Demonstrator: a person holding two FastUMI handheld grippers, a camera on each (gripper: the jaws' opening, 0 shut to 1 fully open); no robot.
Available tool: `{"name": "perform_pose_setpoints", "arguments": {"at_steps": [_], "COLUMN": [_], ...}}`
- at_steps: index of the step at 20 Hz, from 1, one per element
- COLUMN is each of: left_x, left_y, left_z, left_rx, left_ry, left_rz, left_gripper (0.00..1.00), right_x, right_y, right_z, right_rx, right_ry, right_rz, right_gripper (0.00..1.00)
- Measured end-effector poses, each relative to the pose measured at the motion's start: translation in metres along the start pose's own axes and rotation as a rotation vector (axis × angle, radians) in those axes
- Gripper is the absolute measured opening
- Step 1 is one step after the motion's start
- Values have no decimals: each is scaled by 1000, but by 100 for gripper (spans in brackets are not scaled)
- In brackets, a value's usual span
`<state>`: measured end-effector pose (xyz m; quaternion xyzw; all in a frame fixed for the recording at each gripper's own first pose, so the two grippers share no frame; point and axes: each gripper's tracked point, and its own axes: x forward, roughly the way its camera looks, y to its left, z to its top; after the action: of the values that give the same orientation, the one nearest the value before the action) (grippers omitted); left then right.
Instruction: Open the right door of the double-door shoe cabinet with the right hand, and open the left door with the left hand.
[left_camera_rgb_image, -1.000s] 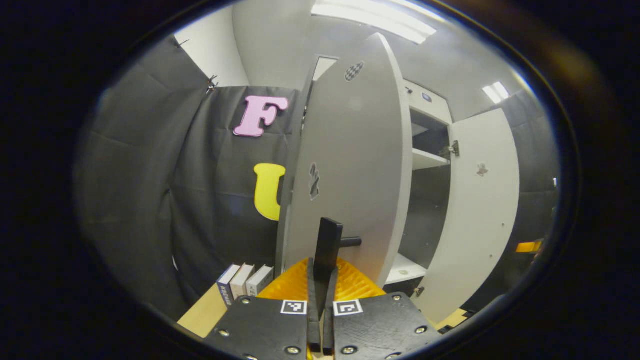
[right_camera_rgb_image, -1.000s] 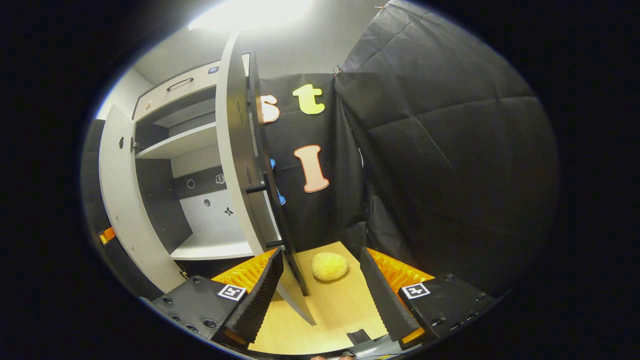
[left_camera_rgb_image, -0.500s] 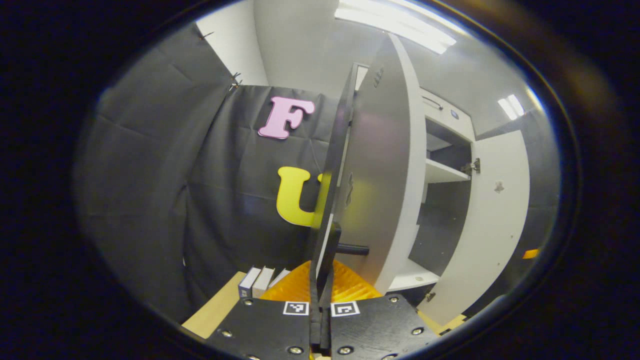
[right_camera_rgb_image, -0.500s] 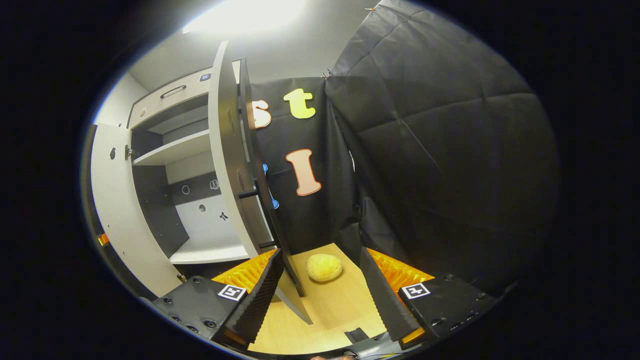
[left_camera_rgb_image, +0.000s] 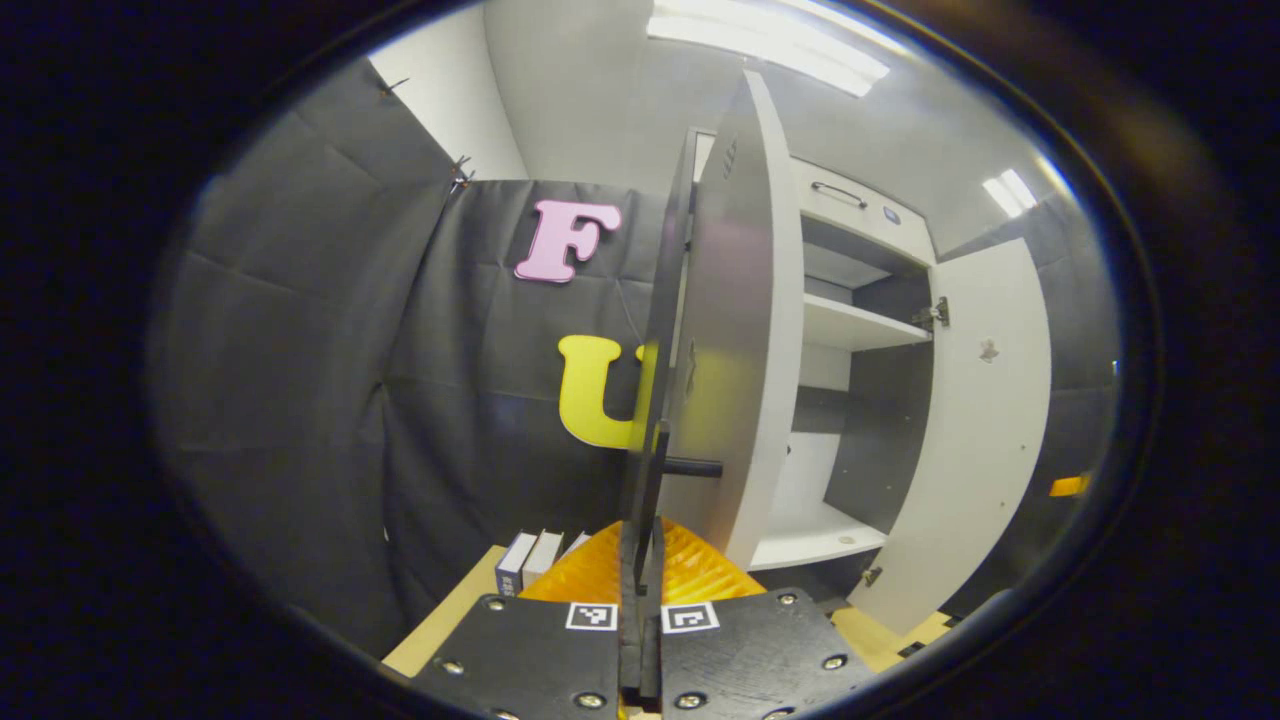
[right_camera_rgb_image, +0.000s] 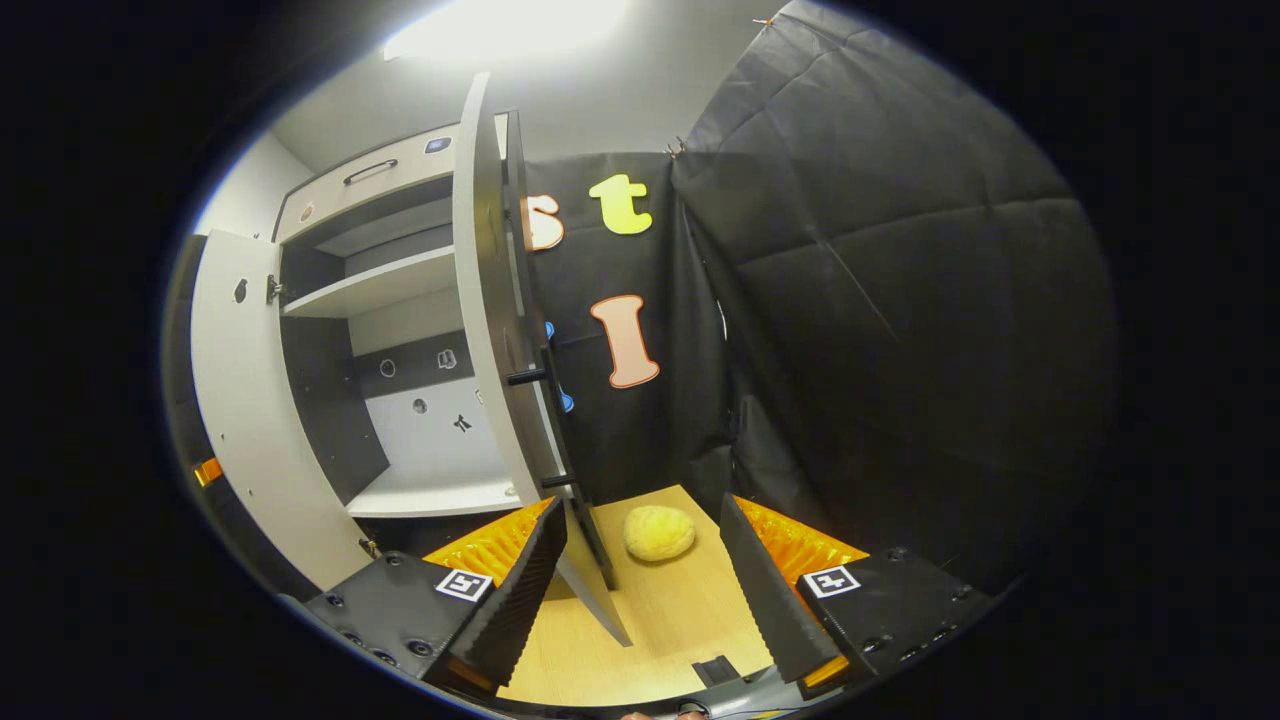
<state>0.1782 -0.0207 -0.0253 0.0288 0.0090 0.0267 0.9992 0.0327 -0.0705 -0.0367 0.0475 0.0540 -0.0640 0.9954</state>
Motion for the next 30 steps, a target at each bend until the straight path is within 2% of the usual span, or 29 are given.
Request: {"name": "perform_pose_setpoints", "arguments": {"at_steps": [5,9,10,11,12,14,16,19,20,22,23,24,25,27,30], "left_x": [-19,-37,-41,-44,-46,-50,-57,-58,-58,-61,-62,-64,-67,-70,-69], "left_y": [27,31,27,24,23,17,10,0,-3,-11,-15,-20,-24,-26,-40], "left_z": [5,29,33,36,39,38,36,18,9,-11,-18,-24,-29,-34,-38], "left_rx": [21,59,66,70,70,65,74,91,93,82,75,74,78,72,40], "left_ry": [-12,-93,-112,-129,-143,-150,-148,-123,-97,-35,-11,4,14,23,30], "left_rz": [125,160,148,140,148,146,141,129,124,118,109,94,88,93,48], "left_gripper": [0,0,8,8,13,36,46,99,97,97,99,99,99,99,99], "right_x": [3,4,3,2,2,-1,-2,-4,-4,-6,-8,-10,-11,-13,-12], "right_y": [10,27,32,37,43,50,61,73,76,87,89,88,86,85,82], "right_z": [-1,7,8,8,8,12,15,21,21,16,14,13,12,10,7], "right_rx": [-11,0,-6,-16,-30,-56,-69,-76,-80,-78,-75,-76,-82,-90,-80], "right_ry": [0,-22,-27,-26,-22,-29,-40,-62,-70,-67,-64,-67,-71,-87,-103], "right_rz": [31,75,91,106,118,136,158,179,185,223,235,236,228,212,194], "right_gripper": [97,97,97,97,97,97,97,92,97,97,92,92,97,97,97]}}
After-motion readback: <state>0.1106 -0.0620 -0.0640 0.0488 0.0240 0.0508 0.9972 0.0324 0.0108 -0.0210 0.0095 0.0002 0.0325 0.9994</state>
